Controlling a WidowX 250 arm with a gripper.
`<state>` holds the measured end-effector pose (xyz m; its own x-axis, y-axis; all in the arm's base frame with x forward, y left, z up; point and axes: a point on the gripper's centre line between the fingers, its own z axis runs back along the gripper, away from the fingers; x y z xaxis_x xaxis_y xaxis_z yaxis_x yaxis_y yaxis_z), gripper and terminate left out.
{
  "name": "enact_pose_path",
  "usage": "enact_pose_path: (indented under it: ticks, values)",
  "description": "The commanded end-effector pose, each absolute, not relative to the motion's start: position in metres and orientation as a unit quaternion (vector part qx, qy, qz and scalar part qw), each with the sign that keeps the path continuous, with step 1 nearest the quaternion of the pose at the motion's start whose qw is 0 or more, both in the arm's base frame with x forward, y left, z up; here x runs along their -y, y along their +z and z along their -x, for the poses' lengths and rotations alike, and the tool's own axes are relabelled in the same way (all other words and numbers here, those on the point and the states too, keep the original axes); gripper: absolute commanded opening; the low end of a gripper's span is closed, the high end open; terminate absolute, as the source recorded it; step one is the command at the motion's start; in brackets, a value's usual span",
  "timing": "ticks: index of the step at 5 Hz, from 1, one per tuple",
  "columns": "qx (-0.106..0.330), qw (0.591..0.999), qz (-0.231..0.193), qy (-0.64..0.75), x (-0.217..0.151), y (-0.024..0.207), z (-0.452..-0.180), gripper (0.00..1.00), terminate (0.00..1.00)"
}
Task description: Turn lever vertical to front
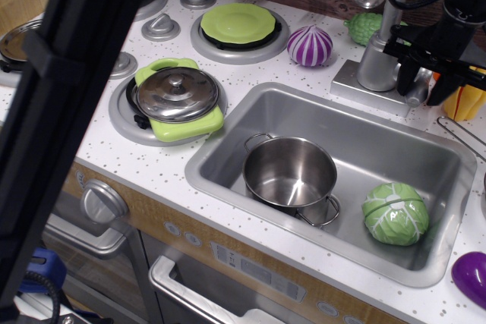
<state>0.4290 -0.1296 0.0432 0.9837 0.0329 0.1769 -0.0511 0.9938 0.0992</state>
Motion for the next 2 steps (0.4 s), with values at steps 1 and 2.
enact_pose_path:
  ticks: [1, 2]
  values:
    - [0.117, 0.992, -0.046, 0.022, 0.1350, 0.0900, -0.4316, 1.00, 0.00]
    - [0.122, 0.990, -0.068, 0.032, 0.1380, 0.0986, -0.4262, 1.00, 1.00]
